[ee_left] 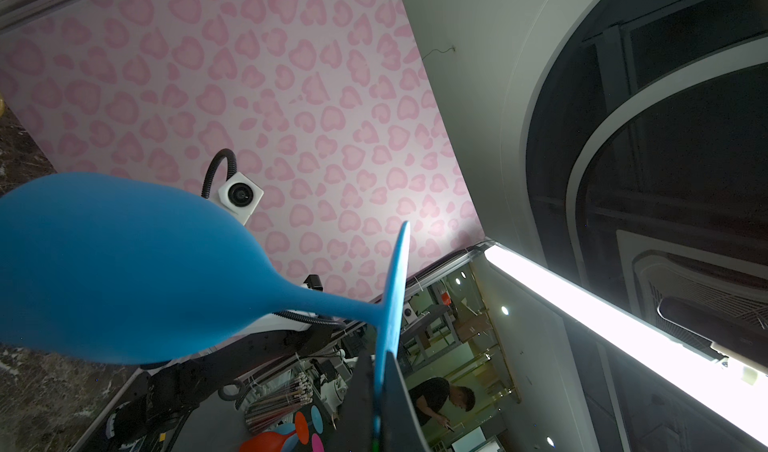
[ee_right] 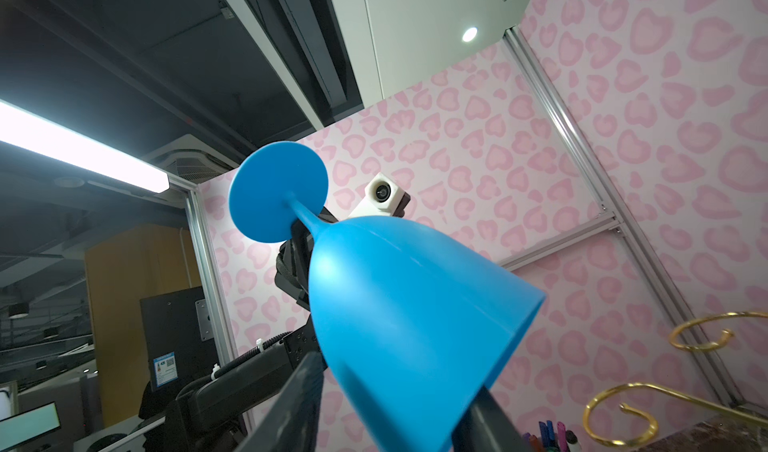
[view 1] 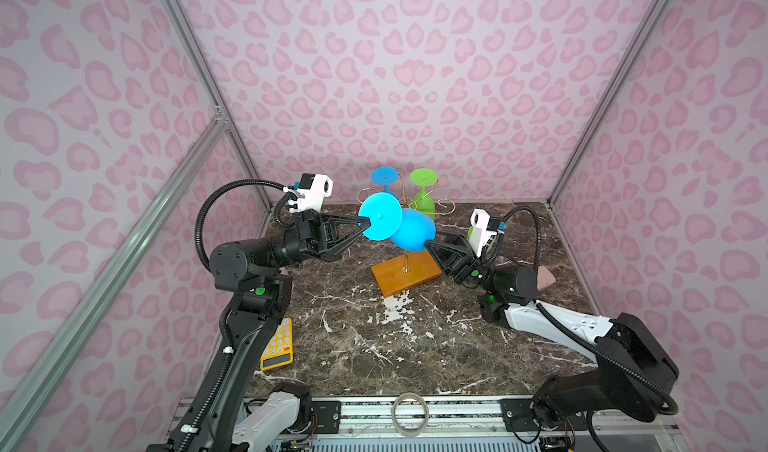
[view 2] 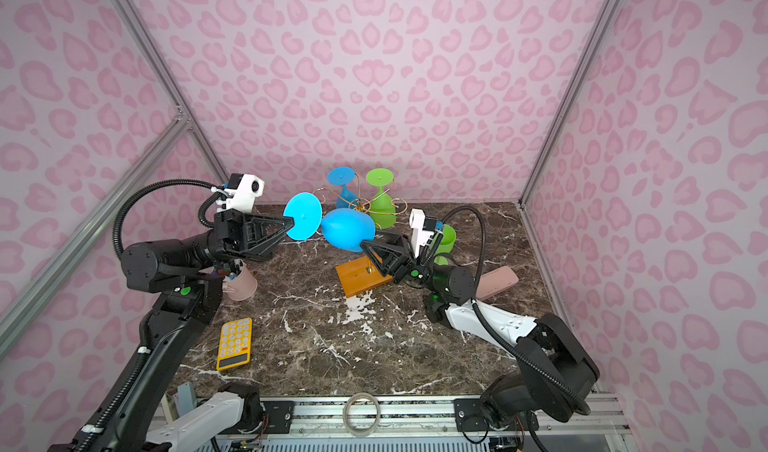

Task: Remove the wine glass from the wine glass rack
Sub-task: 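Close the right gripper on the blue glass bowl while the left holds its foot, then open the left gripper off the foot while the right carries the glass away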

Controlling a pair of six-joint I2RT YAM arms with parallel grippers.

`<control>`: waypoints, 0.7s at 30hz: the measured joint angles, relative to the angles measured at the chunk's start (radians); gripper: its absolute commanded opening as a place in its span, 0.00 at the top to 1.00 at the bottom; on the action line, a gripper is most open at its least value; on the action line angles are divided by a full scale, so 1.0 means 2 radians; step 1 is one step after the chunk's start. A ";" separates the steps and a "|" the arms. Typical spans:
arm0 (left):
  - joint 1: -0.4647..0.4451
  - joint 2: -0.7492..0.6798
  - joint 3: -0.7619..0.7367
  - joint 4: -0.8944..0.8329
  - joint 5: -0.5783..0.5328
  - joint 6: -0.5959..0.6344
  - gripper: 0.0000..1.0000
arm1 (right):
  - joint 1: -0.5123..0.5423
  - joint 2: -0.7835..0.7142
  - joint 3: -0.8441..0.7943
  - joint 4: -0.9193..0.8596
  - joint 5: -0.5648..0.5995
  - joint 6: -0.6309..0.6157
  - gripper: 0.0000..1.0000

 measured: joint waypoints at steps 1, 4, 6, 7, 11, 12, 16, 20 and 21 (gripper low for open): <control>-0.001 0.001 0.000 0.003 -0.001 0.000 0.96 | 0.003 0.002 0.004 0.000 -0.002 0.001 0.52; -0.002 0.004 -0.001 0.014 -0.005 -0.009 0.96 | 0.006 0.007 0.014 0.000 -0.005 0.001 0.55; -0.002 0.005 -0.001 0.021 -0.005 -0.013 0.96 | 0.008 0.010 0.018 0.000 -0.008 0.003 0.64; -0.002 0.005 -0.002 0.024 -0.007 -0.015 0.96 | 0.008 0.011 0.018 0.000 -0.010 0.007 0.70; -0.001 0.005 -0.007 0.032 -0.035 -0.026 0.96 | 0.009 0.012 0.020 0.026 -0.024 0.014 0.86; -0.001 0.005 -0.008 0.034 -0.042 -0.028 0.96 | 0.009 0.011 0.020 0.027 -0.028 0.014 0.89; 0.000 0.008 -0.009 0.023 -0.069 -0.038 0.96 | 0.010 0.009 0.022 0.030 -0.042 0.014 1.00; 0.001 0.007 -0.009 0.014 -0.076 -0.037 0.95 | 0.011 0.009 0.024 0.029 -0.043 0.013 1.00; 0.001 0.006 -0.008 0.004 -0.078 -0.032 0.93 | 0.011 0.007 0.024 0.029 -0.043 0.013 1.00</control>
